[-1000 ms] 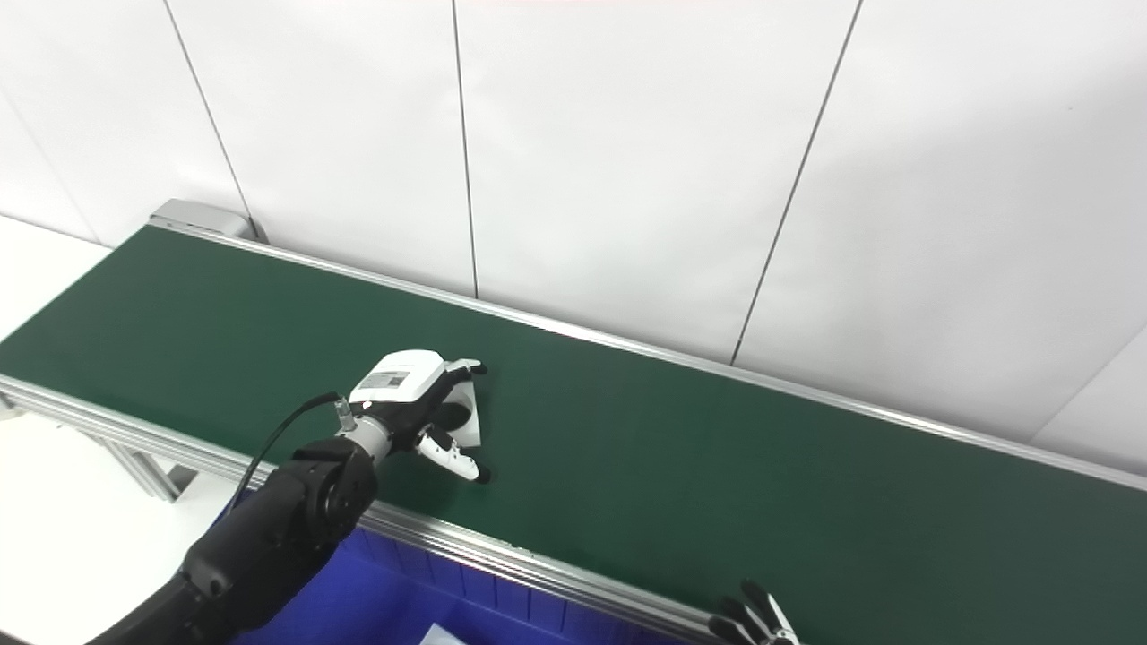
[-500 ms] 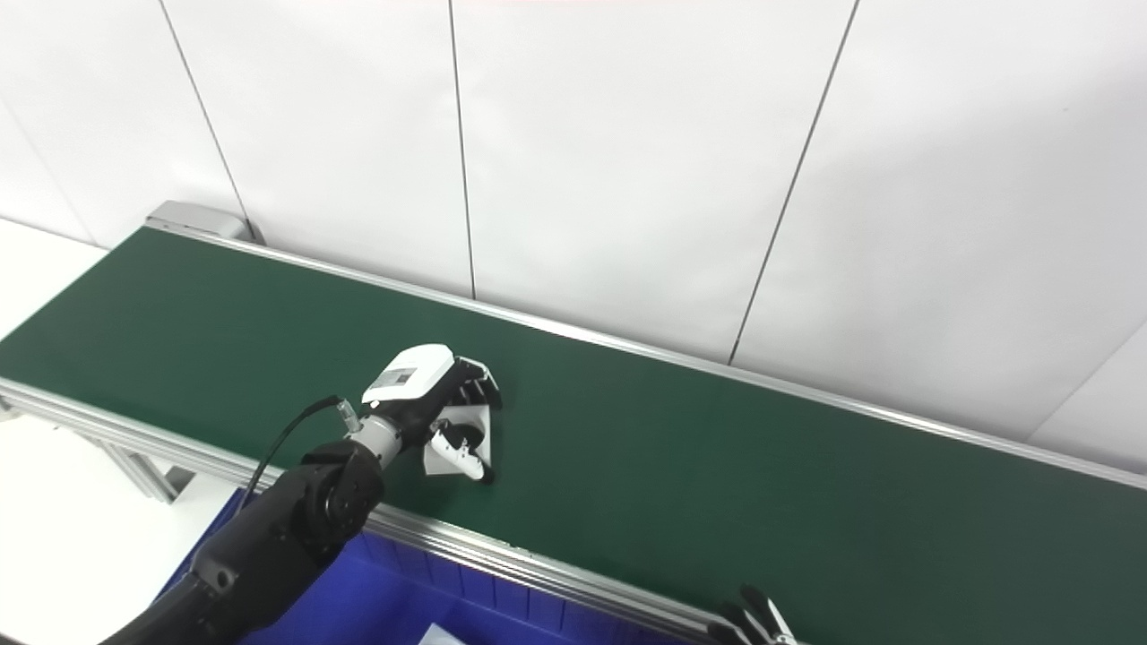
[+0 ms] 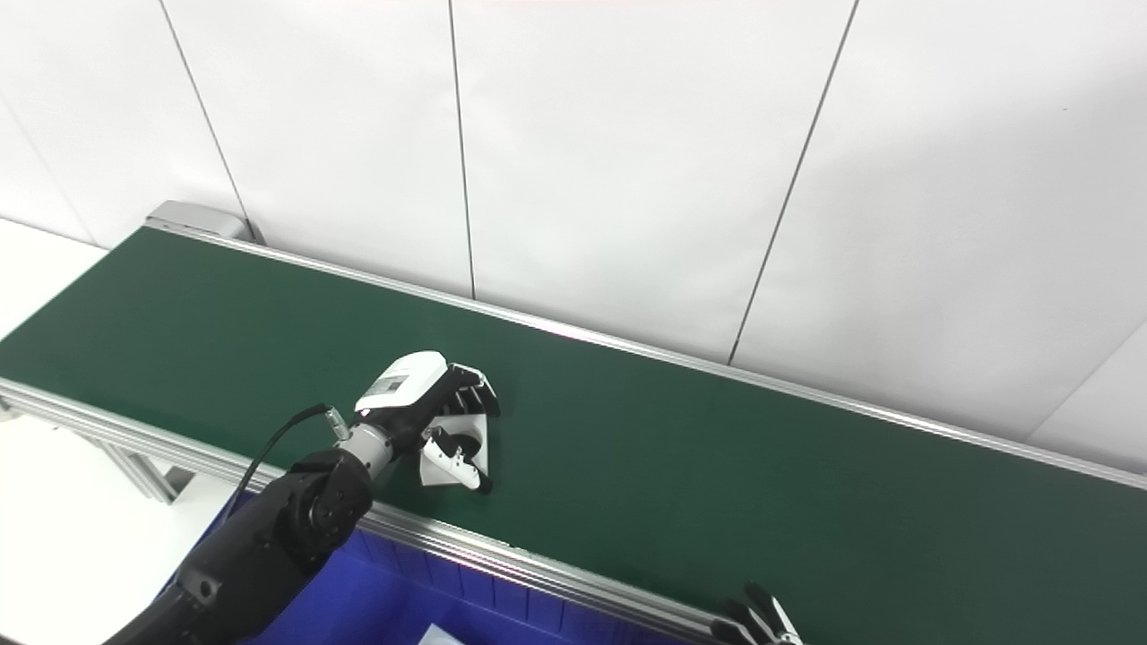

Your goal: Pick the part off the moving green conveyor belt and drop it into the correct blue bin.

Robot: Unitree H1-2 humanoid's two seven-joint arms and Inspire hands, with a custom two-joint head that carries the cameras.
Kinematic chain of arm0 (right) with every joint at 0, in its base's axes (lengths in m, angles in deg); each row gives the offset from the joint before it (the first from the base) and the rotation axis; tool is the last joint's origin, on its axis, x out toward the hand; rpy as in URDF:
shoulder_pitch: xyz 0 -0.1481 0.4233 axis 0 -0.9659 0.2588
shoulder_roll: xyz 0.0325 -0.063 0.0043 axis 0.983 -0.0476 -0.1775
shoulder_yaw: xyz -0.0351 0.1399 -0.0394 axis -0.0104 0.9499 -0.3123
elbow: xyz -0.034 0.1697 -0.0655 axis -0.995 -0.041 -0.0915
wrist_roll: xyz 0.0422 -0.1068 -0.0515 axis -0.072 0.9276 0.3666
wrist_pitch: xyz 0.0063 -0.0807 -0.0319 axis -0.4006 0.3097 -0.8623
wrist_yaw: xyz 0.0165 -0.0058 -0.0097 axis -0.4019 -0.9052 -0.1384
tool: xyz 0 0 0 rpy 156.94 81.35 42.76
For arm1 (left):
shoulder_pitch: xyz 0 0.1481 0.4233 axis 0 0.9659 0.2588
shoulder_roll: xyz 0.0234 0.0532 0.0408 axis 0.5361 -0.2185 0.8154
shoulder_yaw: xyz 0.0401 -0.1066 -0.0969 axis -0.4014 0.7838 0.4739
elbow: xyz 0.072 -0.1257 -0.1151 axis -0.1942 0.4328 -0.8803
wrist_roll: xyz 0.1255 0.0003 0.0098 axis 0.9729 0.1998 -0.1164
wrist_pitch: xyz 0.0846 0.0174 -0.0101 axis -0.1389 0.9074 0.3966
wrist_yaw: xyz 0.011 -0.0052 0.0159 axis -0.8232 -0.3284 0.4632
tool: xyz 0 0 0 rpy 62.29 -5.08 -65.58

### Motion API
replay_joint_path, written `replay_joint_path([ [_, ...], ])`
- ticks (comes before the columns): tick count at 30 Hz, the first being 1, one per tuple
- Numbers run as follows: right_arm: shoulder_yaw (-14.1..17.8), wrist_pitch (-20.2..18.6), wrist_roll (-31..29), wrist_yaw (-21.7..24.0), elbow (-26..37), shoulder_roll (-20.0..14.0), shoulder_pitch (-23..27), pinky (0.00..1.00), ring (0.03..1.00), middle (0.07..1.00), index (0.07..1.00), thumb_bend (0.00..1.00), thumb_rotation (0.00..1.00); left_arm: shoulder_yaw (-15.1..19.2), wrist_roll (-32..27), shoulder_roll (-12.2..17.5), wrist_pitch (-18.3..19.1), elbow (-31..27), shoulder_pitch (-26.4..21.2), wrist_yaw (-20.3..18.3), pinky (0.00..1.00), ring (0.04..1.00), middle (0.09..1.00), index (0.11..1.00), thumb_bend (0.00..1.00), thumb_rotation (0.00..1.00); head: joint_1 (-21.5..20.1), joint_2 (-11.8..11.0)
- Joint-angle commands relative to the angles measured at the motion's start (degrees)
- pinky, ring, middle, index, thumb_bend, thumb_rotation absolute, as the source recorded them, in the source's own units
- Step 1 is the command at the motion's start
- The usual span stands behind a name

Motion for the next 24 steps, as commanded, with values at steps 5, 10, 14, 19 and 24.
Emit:
replay_joint_path([
  [5,0.15,3.02,-0.72,0.71,2.11,0.05,0.07,0.70,0.776,0.830,0.898,0.66,0.51,1.01,-0.32,0.69,-1.04,-7.27,1.36,0.66,0.35,0.404,0.477,0.568,0.47,0.00,-0.80,0.44],
  [10,0.10,2.72,-0.44,0.72,2.60,-0.12,-0.07,0.69,0.775,0.830,0.899,0.67,0.53,1.98,-2.36,0.21,-1.27,-16.02,4.22,-0.48,0.33,0.400,0.484,0.572,0.47,0.00,-1.34,0.87],
  [14,0.14,2.55,-0.51,0.74,2.60,-0.22,-0.13,0.69,0.775,0.827,0.896,0.66,0.51,2.86,-3.39,-0.99,-0.57,-22.64,5.92,-1.22,0.33,0.395,0.484,0.568,0.47,0.00,-1.75,1.12],
  [19,0.15,2.24,-0.88,0.82,2.60,-0.28,-0.06,0.69,0.773,0.825,0.894,0.67,0.51,3.11,-2.50,-1.28,0.54,-29.91,7.35,-3.73,0.34,0.399,0.484,0.569,0.47,0.00,-2.46,1.42],
  [24,0.08,2.08,-0.99,0.97,2.85,-0.38,0.04,0.69,0.775,0.825,0.891,0.67,0.51,3.47,-2.03,-1.31,0.95,-35.87,8.83,-6.69,0.35,0.401,0.495,0.570,0.47,0.00,-3.10,1.96],
])
